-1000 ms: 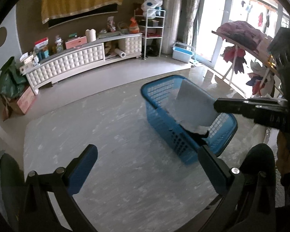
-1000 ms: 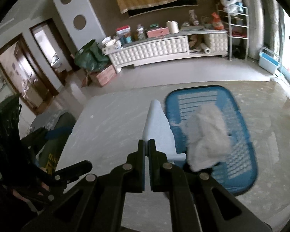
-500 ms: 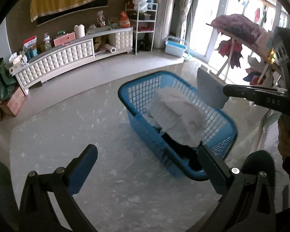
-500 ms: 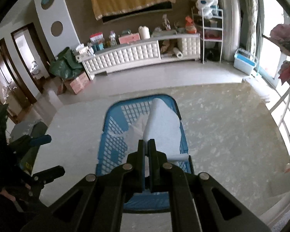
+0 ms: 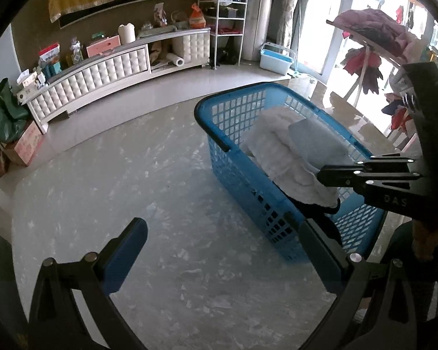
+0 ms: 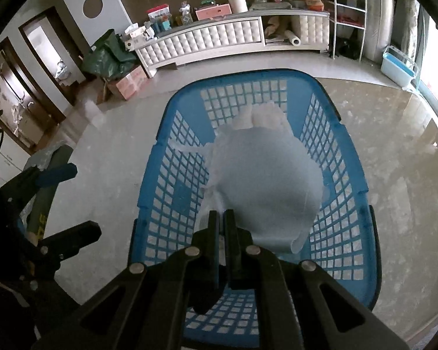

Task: Organize soft objects

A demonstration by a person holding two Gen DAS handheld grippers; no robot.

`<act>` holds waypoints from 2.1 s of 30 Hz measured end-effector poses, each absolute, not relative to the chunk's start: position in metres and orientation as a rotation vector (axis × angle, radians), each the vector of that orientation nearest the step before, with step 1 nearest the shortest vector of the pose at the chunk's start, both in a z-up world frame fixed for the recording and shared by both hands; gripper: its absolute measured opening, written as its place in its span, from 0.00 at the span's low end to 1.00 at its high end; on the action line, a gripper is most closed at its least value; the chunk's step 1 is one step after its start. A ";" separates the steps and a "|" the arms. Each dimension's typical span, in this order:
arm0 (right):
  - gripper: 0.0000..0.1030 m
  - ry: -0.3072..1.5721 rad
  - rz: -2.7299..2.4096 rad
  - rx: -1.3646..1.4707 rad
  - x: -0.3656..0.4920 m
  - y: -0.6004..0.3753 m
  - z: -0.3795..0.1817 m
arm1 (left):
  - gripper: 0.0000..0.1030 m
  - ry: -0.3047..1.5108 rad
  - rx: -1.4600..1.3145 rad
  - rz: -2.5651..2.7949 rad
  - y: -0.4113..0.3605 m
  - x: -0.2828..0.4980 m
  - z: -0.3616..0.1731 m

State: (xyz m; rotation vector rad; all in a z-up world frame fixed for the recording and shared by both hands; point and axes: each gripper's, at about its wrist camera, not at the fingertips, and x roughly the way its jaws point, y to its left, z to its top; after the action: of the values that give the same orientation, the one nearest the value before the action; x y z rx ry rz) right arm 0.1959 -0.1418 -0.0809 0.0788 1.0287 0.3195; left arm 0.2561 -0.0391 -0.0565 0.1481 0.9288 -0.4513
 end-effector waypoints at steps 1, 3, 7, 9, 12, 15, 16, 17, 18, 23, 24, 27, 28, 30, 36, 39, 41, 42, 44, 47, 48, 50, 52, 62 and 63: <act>0.03 1.030 0.320 0.076 0.194 -0.144 -0.081 | 1.00 0.931 0.146 -0.451 -0.039 0.257 -0.058; 0.03 1.038 0.321 0.070 0.194 -0.146 -0.081 | 1.00 0.934 0.141 -0.447 -0.039 0.257 -0.059; 0.04 1.031 0.314 0.048 0.194 -0.148 -0.076 | 1.00 0.936 0.128 -0.444 -0.039 0.257 -0.059; 0.04 1.025 0.301 0.042 0.193 -0.148 -0.075 | 1.00 0.931 0.118 -0.444 -0.039 0.256 -0.059; 0.07 1.017 0.309 0.056 0.192 -0.151 -0.076 | 1.00 0.927 0.099 -0.438 -0.035 0.253 -0.057; 0.19 1.003 0.307 0.037 0.190 -0.147 -0.074 | 1.00 0.922 0.090 -0.424 -0.032 0.250 -0.056; 0.24 1.001 0.307 0.023 0.187 -0.145 -0.073 | 1.00 0.919 0.090 -0.418 -0.031 0.249 -0.055; 0.29 0.997 0.301 0.013 0.187 -0.144 -0.073 | 1.00 0.915 0.092 -0.414 -0.030 0.248 -0.054; 0.30 0.988 0.299 0.010 0.186 -0.143 -0.072 | 1.00 0.909 0.100 -0.409 -0.029 0.246 -0.053; 0.52 0.939 0.325 0.038 0.175 -0.144 -0.061 | 1.00 0.882 0.109 -0.393 -0.024 0.239 -0.043; 0.54 0.922 0.328 0.041 0.170 -0.145 -0.058 | 1.00 0.872 0.103 -0.393 -0.023 0.236 -0.040; 0.60 0.882 0.327 0.039 0.158 -0.147 -0.047 | 1.00 0.839 0.090 -0.392 -0.019 0.227 -0.029; 0.62 0.867 0.329 0.040 0.153 -0.148 -0.043 | 1.00 0.827 0.089 -0.392 -0.018 0.223 -0.024; 0.69 0.835 0.323 0.044 0.145 -0.152 -0.036 | 1.00 0.797 0.089 -0.386 -0.018 0.213 -0.013; 0.94 0.733 0.294 0.044 0.116 -0.163 -0.013 | 1.00 0.676 0.080 -0.341 -0.015 0.177 0.020; 1.00 0.677 0.273 0.036 0.100 -0.167 -0.002 | 1.00 0.619 0.067 -0.322 -0.014 0.157 0.036; 1.00 0.649 0.267 0.033 0.093 -0.166 0.004 | 1.00 0.592 0.059 -0.314 -0.013 0.146 0.045; 1.00 0.637 0.265 0.033 0.089 -0.166 0.007 | 1.00 0.581 0.056 -0.312 -0.013 0.140 0.049; 1.00 0.617 0.259 0.030 0.083 -0.165 0.009 | 1.00 0.563 0.061 -0.314 -0.016 0.128 0.055; 1.00 0.579 0.246 0.027 0.074 -0.162 0.013 | 1.00 0.540 0.078 -0.303 -0.020 0.110 0.062; 1.00 0.566 0.244 0.029 0.071 -0.163 0.014 | 1.00 0.534 0.077 -0.302 -0.021 0.105 0.063; 1.00 0.551 0.228 0.023 0.067 -0.160 0.014 | 1.00 0.523 0.065 -0.309 -0.022 0.096 0.066; 1.00 0.542 0.205 0.010 0.061 -0.159 0.013 | 1.00 0.528 0.056 -0.319 -0.022 0.089 0.064; 1.00 0.512 0.148 -0.021 0.036 -0.153 0.003 | 1.00 0.498 0.049 -0.298 -0.027 0.059 0.065; 1.00 0.512 0.147 -0.021 0.036 -0.153 0.003 | 1.00 0.494 0.047 -0.295 -0.028 0.057 0.066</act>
State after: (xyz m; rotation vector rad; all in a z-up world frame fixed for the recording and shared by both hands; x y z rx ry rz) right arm 0.0360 -0.1528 0.0031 -0.0212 0.5123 0.1473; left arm 0.0574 -0.0280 0.0661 0.0472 0.4938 -0.2948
